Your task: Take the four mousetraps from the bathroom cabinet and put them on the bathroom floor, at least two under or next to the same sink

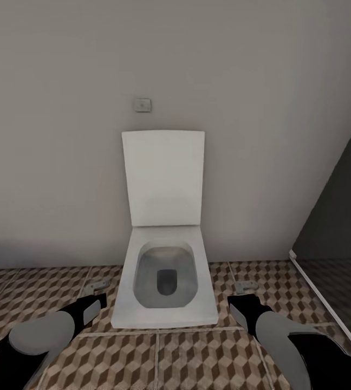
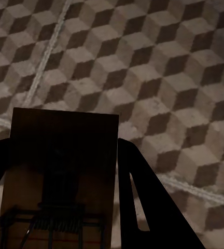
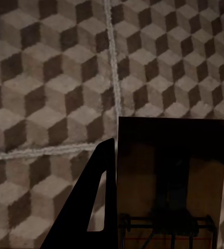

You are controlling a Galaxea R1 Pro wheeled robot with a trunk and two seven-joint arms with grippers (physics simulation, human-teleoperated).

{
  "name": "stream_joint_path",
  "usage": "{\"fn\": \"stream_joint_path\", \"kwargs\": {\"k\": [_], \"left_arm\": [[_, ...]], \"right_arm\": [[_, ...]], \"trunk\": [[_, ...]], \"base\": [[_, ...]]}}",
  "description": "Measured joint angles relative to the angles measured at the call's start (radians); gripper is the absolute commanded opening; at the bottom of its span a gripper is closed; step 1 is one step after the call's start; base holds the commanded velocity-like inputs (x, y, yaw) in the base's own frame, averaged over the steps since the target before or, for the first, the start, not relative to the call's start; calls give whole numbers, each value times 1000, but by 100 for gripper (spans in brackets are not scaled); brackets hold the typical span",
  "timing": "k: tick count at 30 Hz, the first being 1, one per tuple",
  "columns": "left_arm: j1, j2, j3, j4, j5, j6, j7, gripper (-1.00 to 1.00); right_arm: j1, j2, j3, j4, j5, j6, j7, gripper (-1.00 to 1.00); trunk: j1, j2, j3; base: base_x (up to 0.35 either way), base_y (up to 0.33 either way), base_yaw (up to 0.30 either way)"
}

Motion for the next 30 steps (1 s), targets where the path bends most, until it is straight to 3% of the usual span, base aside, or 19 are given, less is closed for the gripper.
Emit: {"fn": "stream_joint_path", "kwargs": {"k": [20,30], "left_arm": [[0,29,5,5,0,2,1,-100],[0,56,4,6,0,4,1,-100]], "right_arm": [[0,-1,0,1,0,-2,1,-100],[0,-1,0,1,2,-2,2,-100]], "trunk": [[9,-5,-77],[13,-7,-116]], "base": [[0,0,0],[0,0,0]]}}
